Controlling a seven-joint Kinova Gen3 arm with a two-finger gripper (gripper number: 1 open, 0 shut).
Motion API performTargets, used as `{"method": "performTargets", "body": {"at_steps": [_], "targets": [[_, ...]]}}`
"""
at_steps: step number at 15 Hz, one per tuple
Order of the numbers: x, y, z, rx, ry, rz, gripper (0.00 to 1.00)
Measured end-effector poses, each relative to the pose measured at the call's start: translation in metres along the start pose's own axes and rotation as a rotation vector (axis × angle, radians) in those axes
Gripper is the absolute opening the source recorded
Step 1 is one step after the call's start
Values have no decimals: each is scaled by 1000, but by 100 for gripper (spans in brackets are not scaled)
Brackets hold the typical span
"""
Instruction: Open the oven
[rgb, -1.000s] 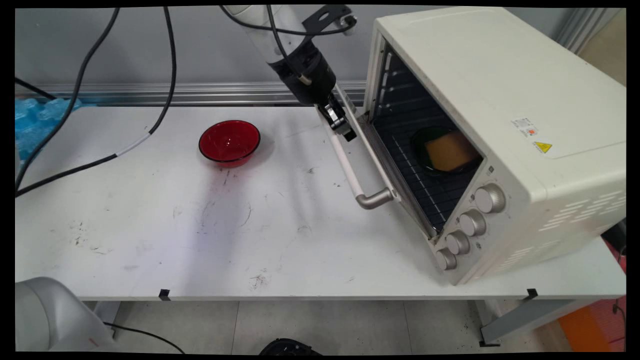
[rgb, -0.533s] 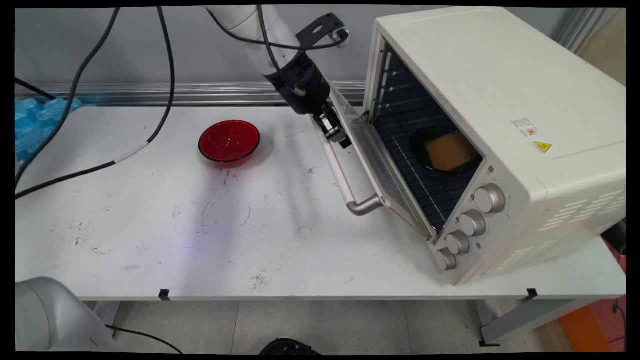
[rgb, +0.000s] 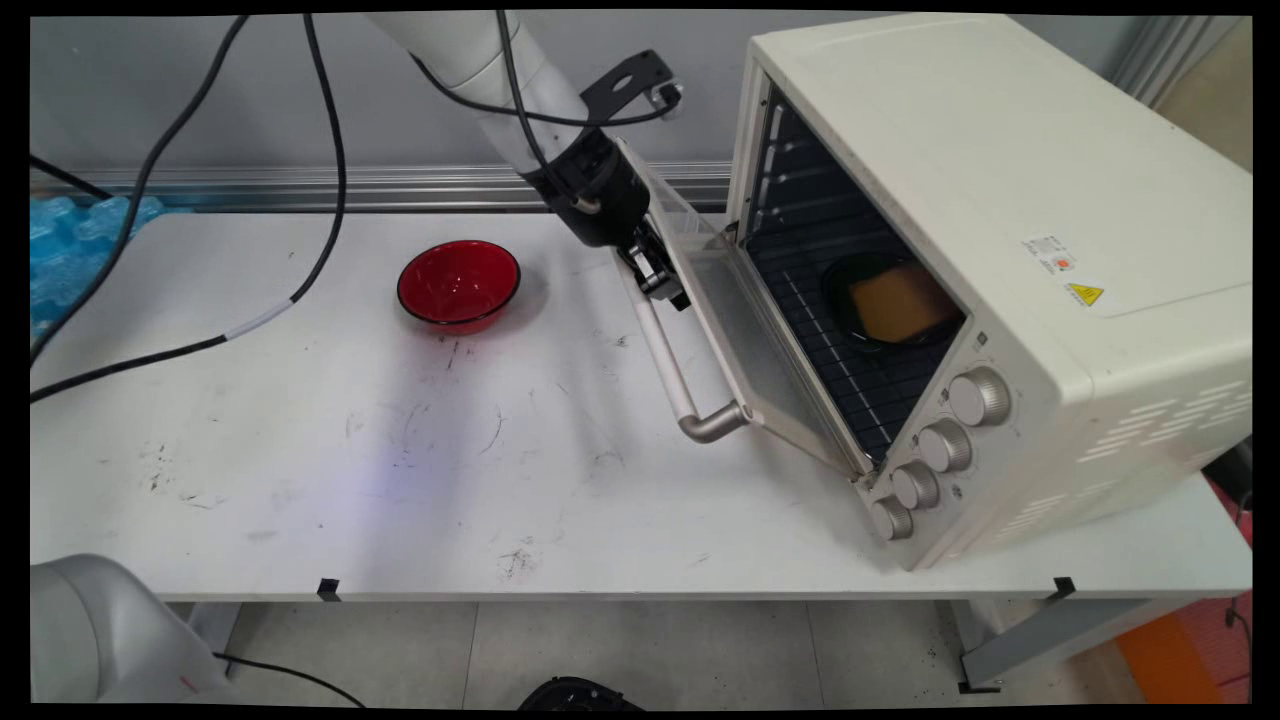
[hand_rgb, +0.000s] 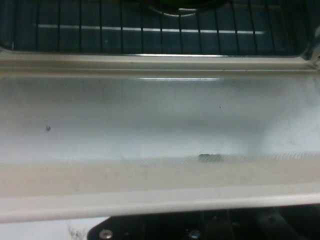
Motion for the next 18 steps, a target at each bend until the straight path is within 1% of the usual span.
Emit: {"method": "performTargets", "body": {"at_steps": [9,18], "targets": [[-23,0,8,-11,12,10,0],[-51,1,17,-17,3,5,0]]}}
